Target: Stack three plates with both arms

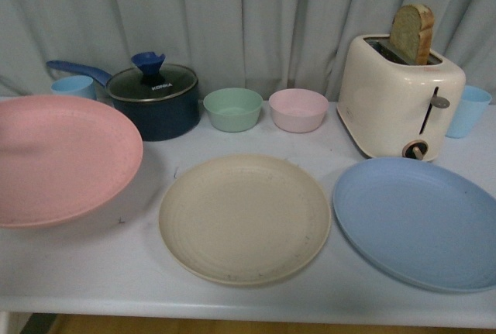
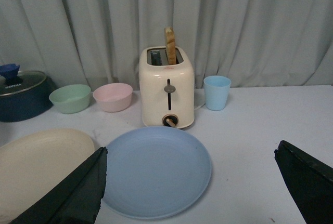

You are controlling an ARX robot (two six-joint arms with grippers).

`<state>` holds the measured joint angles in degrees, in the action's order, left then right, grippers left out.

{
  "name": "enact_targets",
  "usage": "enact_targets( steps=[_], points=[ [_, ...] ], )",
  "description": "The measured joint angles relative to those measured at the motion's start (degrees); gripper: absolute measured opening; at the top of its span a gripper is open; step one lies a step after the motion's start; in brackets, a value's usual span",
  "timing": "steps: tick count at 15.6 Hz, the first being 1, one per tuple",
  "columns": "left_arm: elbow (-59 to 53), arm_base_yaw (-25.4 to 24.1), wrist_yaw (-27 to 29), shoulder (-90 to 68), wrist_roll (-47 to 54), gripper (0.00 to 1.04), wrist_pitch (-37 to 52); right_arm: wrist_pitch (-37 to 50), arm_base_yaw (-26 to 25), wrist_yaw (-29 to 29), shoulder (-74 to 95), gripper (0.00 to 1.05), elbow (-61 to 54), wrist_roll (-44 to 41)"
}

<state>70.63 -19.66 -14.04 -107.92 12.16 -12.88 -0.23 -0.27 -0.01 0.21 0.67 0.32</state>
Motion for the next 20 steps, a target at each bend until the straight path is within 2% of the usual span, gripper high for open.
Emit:
enact_targets(
  steps=[2, 5, 9, 12, 15, 20],
  points=[
    [-1.33, 2.12, 1.16, 7.32, -1.27, 0.02, -2.16, 0.02, 0.0, 0.0, 0.0, 0.98, 0.0, 0.0],
    [-4.9, 10.88, 3.93, 15.19, -5.88, 0.02, -4.63, 0.02, 0.0, 0.0, 0.0, 0.98, 0.0, 0.0],
    [-6.14, 25.73, 7.48, 13.29, -15.26, 0.02, -2.16, 0.02, 0.0, 0.0, 0.0, 0.98, 0.0, 0.0],
    [-3.67, 33.22, 6.47, 6.75, -20.39, 0.02, -1.16, 0.02, 0.0, 0.0, 0.0, 0.98, 0.0, 0.0],
    [0.13, 34.51, 6.49, 0.52, -22.69, 0.02, -0.44, 0.02, 0.0, 0.02, 0.0, 0.98, 0.0, 0.0],
    [4.81, 33.14, 6.49, -7.74, -22.23, 0.02, -0.02, 0.04, 0.0, 0.0, 0.0, 0.98, 0.0, 0.0]
  ],
)
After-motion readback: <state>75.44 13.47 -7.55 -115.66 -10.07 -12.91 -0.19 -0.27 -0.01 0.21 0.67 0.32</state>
